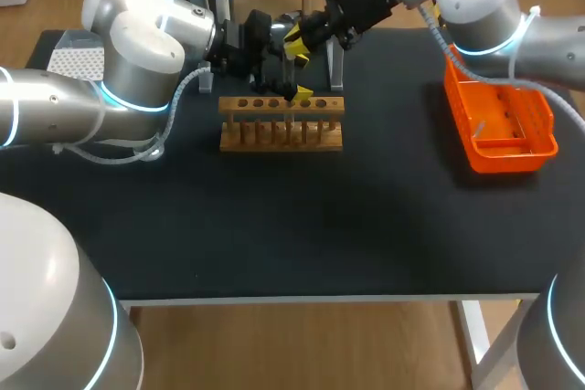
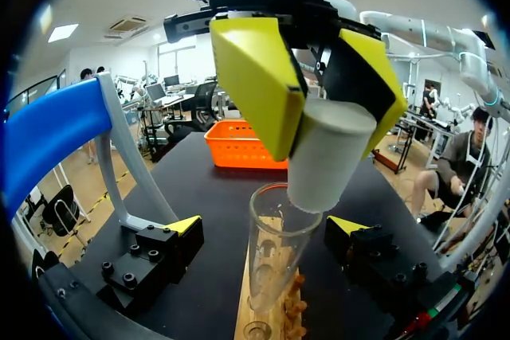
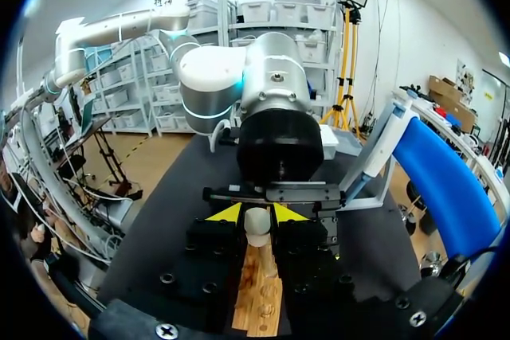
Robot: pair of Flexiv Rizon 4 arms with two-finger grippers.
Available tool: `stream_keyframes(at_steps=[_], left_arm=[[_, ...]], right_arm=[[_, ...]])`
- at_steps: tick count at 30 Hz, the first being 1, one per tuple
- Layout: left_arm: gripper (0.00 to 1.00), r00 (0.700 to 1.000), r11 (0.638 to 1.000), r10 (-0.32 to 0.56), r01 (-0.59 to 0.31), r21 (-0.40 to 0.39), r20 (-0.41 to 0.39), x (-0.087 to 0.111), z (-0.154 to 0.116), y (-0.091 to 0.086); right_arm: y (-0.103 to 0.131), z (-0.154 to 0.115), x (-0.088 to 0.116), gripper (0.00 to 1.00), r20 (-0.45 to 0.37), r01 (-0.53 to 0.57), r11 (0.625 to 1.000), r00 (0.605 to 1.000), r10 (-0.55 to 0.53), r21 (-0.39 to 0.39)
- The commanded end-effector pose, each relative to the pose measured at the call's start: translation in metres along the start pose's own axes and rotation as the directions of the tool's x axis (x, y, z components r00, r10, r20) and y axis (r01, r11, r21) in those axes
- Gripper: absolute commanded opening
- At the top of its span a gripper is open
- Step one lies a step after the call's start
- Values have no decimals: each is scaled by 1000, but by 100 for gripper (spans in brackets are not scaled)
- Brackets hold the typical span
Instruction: Invert the test tube, pick up the pipette, mount the tip to pipette, aspirate from beaker and dispense into the tube, eject the tip, return the pipette, and cap with the stopper.
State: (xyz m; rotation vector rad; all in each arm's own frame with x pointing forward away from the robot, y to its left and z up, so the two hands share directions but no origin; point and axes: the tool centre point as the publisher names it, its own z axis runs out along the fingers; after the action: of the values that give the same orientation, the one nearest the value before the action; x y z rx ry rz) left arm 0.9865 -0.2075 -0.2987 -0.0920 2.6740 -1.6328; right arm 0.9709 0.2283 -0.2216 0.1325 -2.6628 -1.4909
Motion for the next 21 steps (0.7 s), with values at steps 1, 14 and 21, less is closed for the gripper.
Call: stream_keyframes(at_steps=[1, 14, 21], left_arm=[[100, 1000, 1000, 0, 0, -1, -4, -2, 0, 0], [100, 1000, 1000, 0, 0, -1, -4, -2, 0, 0], [100, 1000, 1000, 0, 0, -1, -4, -2, 0, 0]], right_arm=[[1, 0, -2, 0, -4, 2, 1000, 1000, -2, 2], [1, 2, -4, 0, -3, 2, 1000, 1000, -2, 5], [-2, 5, -4, 0, -6, -2, 1000, 1000, 2, 10]])
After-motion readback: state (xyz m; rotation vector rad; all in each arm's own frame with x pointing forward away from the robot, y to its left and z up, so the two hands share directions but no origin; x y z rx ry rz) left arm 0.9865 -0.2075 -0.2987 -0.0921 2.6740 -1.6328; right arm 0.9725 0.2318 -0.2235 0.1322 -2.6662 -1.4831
